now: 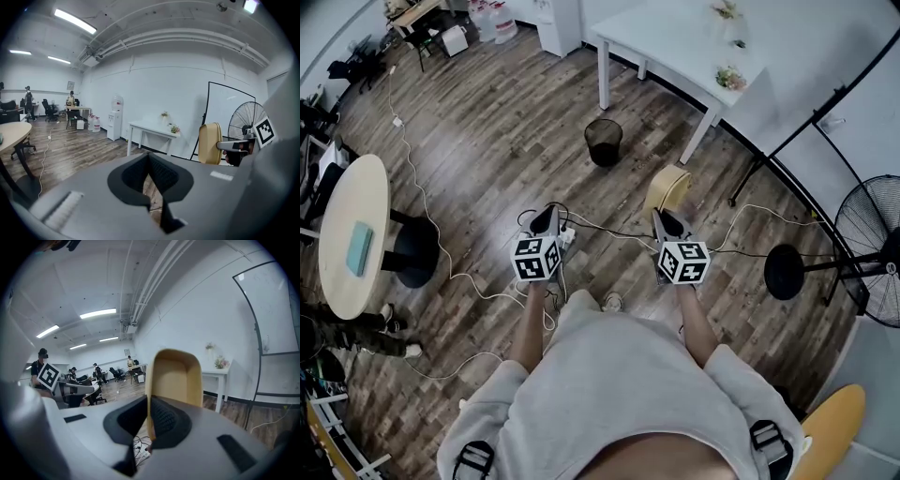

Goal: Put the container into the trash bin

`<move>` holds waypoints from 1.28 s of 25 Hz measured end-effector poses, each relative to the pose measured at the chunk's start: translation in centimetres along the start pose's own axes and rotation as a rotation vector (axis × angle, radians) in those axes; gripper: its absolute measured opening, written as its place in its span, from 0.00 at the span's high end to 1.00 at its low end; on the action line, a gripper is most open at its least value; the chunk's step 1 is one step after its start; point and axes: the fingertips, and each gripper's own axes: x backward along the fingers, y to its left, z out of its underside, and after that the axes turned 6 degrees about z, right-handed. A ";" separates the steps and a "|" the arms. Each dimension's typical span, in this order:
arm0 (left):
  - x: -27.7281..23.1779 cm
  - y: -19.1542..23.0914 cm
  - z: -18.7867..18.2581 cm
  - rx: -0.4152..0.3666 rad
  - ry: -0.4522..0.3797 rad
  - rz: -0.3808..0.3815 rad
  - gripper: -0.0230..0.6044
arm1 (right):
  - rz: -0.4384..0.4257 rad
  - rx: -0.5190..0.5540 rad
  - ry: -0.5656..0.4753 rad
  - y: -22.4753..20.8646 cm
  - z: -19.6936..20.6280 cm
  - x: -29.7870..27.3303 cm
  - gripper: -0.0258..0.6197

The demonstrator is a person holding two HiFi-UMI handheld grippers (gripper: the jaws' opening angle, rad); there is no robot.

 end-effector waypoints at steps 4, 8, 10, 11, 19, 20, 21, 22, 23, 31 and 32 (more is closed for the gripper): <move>-0.8 0.0 0.1 0.005 0.014 0.000 0.95 | -0.008 0.000 0.010 -0.4 -0.1 -1.0 0.91; -1.5 0.4 0.6 0.011 0.025 -0.004 0.95 | -0.019 0.001 0.015 -0.8 0.1 -1.9 0.91; -1.9 0.8 0.5 0.013 0.026 -0.007 0.95 | -0.023 0.003 0.013 -0.9 -0.1 -2.5 0.91; -2.2 1.0 0.5 0.013 0.027 -0.008 0.95 | -0.023 0.005 0.015 -0.9 -0.1 -2.9 0.91; -6.6 2.6 -0.7 0.014 0.031 0.005 0.95 | -0.004 0.021 0.035 -2.5 -0.7 -7.0 0.91; -7.3 2.9 -0.9 0.014 0.032 0.007 0.95 | -0.004 0.022 0.037 -2.8 -0.8 -7.7 0.91; -8.0 3.2 -1.1 0.015 0.032 0.010 0.95 | -0.004 0.022 0.040 -3.0 -0.9 -8.3 0.91; -8.8 3.5 -1.3 0.017 0.033 0.012 0.95 | -0.004 0.023 0.043 -3.2 -1.0 -9.0 0.91; -9.5 3.8 -1.5 0.019 0.033 0.015 0.95 | -0.003 0.025 0.045 -3.4 -1.2 -9.8 0.91; -15.7 7.2 -3.8 0.035 0.043 0.037 0.95 | 0.008 0.035 0.071 -5.0 -3.2 -16.4 0.91; -16.5 7.6 -4.1 0.038 0.048 0.040 0.95 | 0.009 0.033 0.076 -5.1 -3.4 -17.2 0.91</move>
